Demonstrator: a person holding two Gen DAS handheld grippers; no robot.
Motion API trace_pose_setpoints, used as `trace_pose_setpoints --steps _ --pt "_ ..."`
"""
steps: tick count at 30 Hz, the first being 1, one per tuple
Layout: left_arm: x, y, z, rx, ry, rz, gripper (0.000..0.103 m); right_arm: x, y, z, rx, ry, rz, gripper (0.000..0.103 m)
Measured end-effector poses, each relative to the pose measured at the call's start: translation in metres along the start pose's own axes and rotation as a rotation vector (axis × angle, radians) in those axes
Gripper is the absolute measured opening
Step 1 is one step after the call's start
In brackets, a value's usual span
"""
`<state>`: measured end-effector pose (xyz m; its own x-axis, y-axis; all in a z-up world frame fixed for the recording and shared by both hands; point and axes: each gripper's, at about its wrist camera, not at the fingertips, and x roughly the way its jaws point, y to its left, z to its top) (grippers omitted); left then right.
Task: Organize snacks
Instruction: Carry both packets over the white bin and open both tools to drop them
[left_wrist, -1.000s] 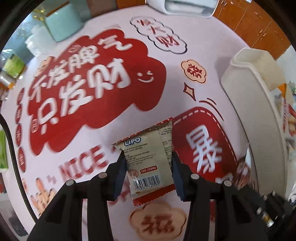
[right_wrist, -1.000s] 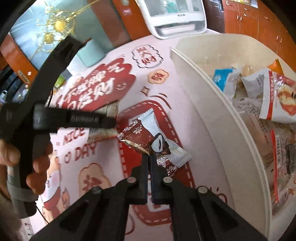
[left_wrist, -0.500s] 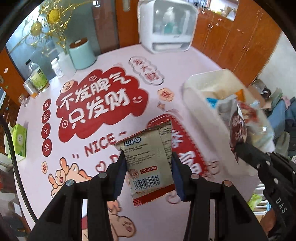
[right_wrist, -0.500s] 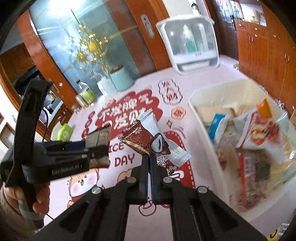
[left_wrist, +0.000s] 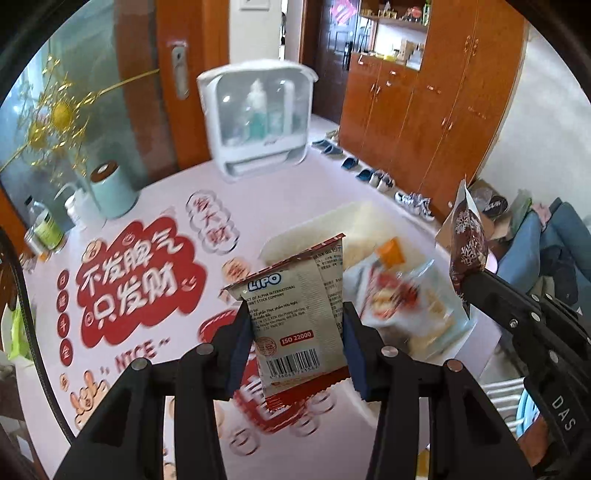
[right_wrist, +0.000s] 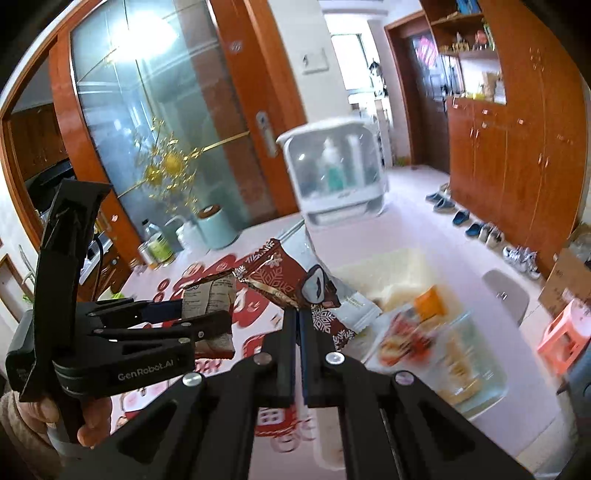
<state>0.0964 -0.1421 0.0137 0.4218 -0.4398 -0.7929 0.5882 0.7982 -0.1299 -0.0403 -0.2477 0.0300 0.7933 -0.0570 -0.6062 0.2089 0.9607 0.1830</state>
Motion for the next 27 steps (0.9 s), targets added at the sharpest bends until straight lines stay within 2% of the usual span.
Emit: trace_pose_setpoints --steps 6,14,24,26,27 --pt "0.010 -0.039 0.027 -0.009 -0.030 0.014 0.044 -0.010 -0.036 0.033 -0.028 -0.064 -0.015 0.002" --pt "0.023 -0.059 0.045 -0.031 -0.037 0.055 0.044 -0.006 -0.064 0.062 -0.051 -0.102 0.005 0.002" --pt "0.051 -0.062 0.058 -0.075 0.003 0.075 0.045 0.020 -0.082 0.076 -0.040 -0.052 0.037 0.002" --pt "0.058 -0.062 0.057 -0.084 0.014 0.083 0.048 0.028 -0.083 0.077 -0.038 -0.034 0.041 0.002" --pt "0.060 -0.062 0.056 -0.084 0.019 0.085 0.054 0.033 -0.084 0.077 -0.039 -0.022 0.042 0.002"
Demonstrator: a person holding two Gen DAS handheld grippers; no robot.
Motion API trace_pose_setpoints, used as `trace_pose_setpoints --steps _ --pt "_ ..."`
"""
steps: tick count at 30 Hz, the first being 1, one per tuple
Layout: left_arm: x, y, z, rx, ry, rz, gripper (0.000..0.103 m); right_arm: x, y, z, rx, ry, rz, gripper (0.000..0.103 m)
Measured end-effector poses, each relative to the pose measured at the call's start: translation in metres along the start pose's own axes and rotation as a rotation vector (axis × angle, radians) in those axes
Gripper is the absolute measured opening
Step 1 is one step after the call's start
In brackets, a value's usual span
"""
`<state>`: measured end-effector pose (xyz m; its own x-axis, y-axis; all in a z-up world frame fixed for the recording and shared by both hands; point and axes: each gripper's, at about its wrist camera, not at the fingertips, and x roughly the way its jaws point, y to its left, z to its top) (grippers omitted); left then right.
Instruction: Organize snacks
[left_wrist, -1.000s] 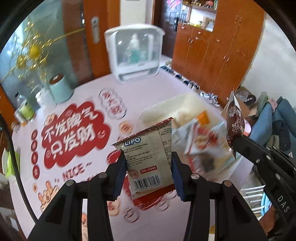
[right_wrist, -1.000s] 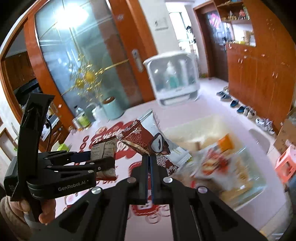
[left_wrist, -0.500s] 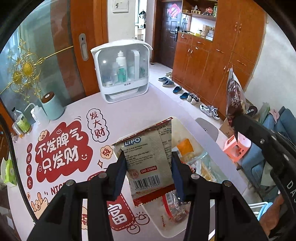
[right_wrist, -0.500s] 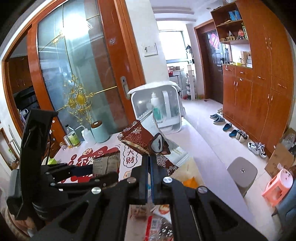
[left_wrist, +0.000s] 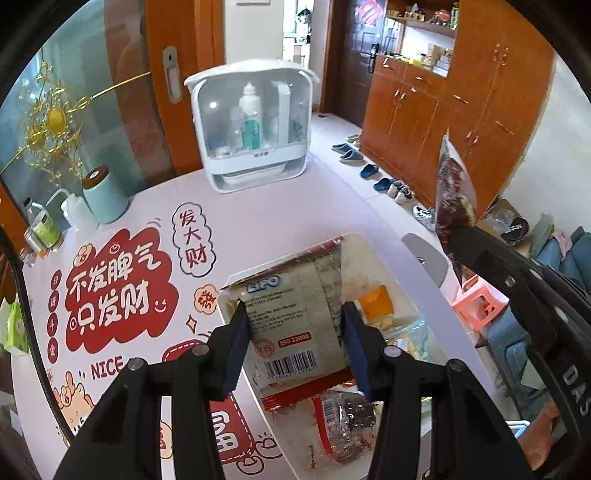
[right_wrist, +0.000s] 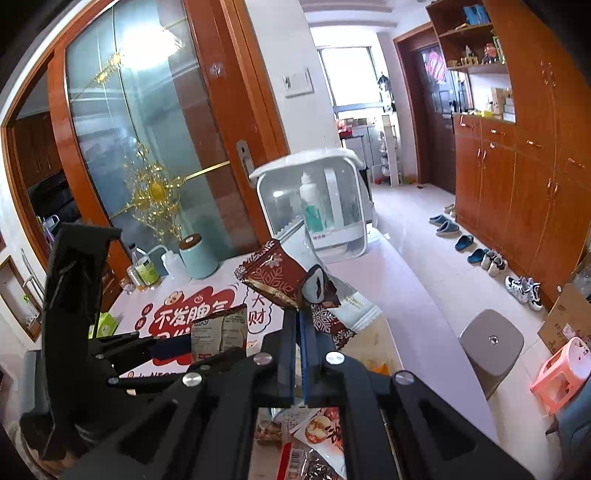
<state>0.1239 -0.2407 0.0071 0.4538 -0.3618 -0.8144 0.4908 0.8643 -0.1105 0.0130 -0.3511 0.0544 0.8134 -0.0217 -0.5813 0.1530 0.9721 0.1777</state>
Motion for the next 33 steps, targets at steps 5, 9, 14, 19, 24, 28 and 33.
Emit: trace_pose_setpoints --steps 5,9,14,19,24,28,33 --pt "0.013 0.002 -0.009 0.005 0.023 0.020 0.087 0.032 -0.011 -0.005 0.035 0.102 -0.001 0.007" --pt "0.022 0.006 -0.016 0.008 0.071 0.033 0.087 0.057 -0.017 -0.019 0.050 0.196 -0.028 0.036" --pt "0.022 0.013 -0.025 -0.004 0.080 0.059 0.087 0.062 -0.018 -0.031 0.056 0.208 -0.046 0.043" --pt "0.012 0.023 -0.032 -0.028 0.062 0.087 0.087 0.063 -0.013 -0.033 0.049 0.217 -0.047 0.043" --pt "0.000 0.037 -0.040 -0.072 0.045 0.109 0.087 0.064 -0.006 -0.035 0.049 0.228 -0.043 0.043" --pt "-0.010 0.052 -0.050 -0.122 0.041 0.126 0.087 0.064 0.004 -0.040 0.034 0.242 -0.030 0.043" --pt "-0.023 0.073 -0.069 -0.174 0.040 0.155 0.088 0.063 0.023 -0.051 0.023 0.268 -0.005 0.043"
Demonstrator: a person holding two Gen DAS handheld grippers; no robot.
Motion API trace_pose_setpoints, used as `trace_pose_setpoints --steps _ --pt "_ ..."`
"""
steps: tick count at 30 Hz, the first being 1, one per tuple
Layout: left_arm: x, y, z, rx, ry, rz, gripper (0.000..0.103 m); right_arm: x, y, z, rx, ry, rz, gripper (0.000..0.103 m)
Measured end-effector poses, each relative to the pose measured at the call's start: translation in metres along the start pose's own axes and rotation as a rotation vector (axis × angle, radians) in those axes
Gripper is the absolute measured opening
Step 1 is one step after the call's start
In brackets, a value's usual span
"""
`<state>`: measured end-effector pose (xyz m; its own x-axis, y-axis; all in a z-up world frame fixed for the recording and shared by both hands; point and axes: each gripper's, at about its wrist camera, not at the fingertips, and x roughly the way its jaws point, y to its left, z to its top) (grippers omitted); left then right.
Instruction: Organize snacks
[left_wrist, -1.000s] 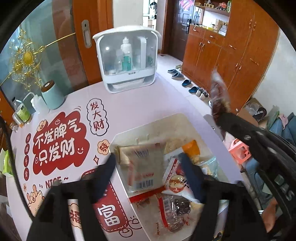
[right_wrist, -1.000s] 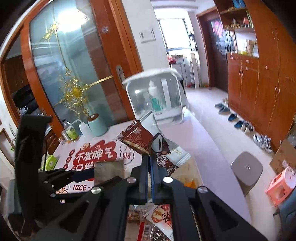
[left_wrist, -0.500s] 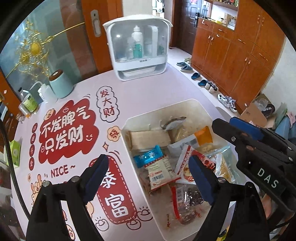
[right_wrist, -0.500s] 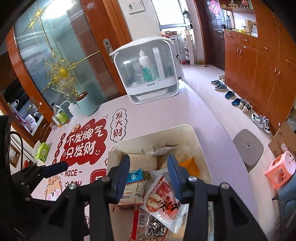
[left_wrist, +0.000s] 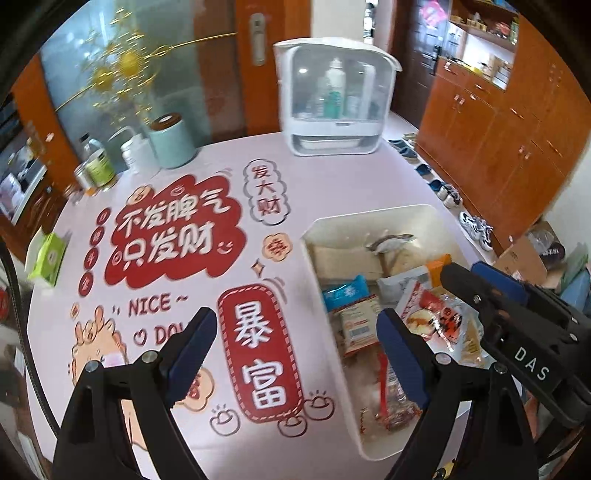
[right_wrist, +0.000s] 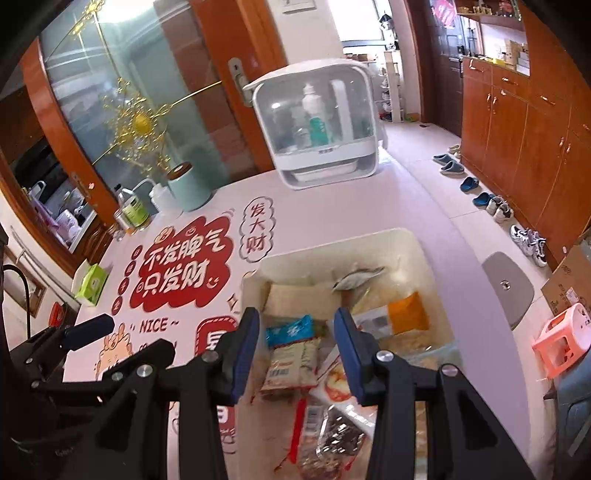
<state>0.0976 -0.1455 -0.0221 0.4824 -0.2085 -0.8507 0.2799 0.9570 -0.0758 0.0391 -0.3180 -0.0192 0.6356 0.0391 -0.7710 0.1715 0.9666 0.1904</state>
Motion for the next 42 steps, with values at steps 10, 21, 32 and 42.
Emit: trace_pose_setpoints --steps 10,21,32,42 --pt "-0.027 0.046 -0.043 -0.055 -0.026 0.094 0.089 -0.006 0.033 -0.035 -0.047 0.054 0.014 0.043" --pt "-0.070 0.071 -0.080 -0.090 -0.068 0.115 0.091 -0.029 0.065 -0.059 -0.066 0.063 0.018 0.043" --pt "-0.103 0.070 -0.107 -0.098 -0.081 0.147 0.092 -0.072 0.080 -0.085 -0.044 0.048 0.014 0.053" --pt "-0.120 0.067 -0.110 -0.150 -0.101 0.191 0.092 -0.099 0.088 -0.090 -0.102 0.007 -0.001 0.057"
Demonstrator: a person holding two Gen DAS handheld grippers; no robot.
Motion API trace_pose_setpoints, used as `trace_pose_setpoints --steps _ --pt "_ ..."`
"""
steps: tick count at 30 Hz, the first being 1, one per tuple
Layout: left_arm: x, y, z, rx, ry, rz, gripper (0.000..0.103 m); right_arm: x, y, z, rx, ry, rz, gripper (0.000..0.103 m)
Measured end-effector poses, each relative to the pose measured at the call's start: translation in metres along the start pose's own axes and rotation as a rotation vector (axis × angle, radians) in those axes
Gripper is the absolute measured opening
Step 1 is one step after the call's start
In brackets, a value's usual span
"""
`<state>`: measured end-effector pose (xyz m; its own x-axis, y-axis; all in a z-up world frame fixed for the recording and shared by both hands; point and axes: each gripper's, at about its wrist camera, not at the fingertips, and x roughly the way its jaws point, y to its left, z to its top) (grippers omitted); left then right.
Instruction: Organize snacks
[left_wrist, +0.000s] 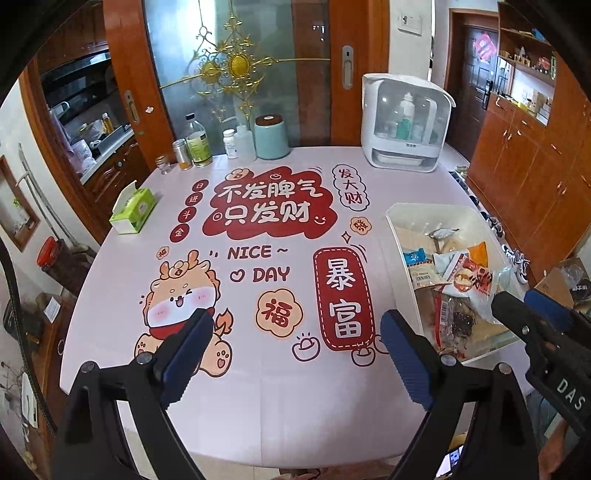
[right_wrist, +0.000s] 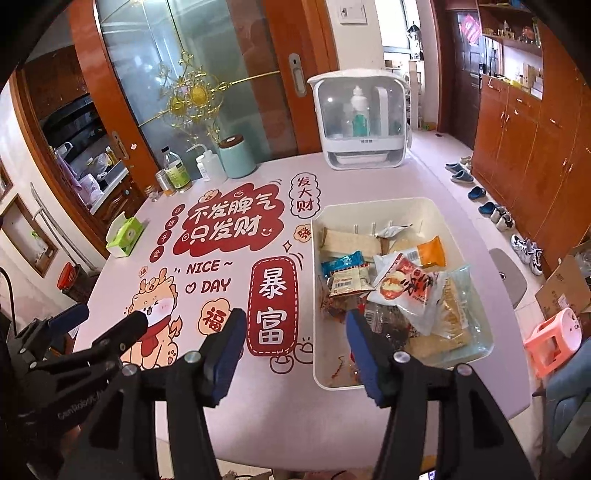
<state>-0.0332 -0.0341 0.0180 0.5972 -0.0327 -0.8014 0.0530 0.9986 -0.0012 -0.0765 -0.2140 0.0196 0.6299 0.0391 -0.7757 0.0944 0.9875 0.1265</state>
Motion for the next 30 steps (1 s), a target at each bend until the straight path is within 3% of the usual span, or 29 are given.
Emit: trace_pose_setpoints --steps 8,30 --pt "-0.004 -0.007 0.001 0.000 -0.006 -0.004 0.092 -0.011 0.003 0.003 -0.043 -0.036 -0.004 0.057" --pt "-0.003 -0.013 0.001 0.014 0.010 -0.005 0.092 -0.004 -0.002 0.000 -0.032 -0.013 0.002 0.057"
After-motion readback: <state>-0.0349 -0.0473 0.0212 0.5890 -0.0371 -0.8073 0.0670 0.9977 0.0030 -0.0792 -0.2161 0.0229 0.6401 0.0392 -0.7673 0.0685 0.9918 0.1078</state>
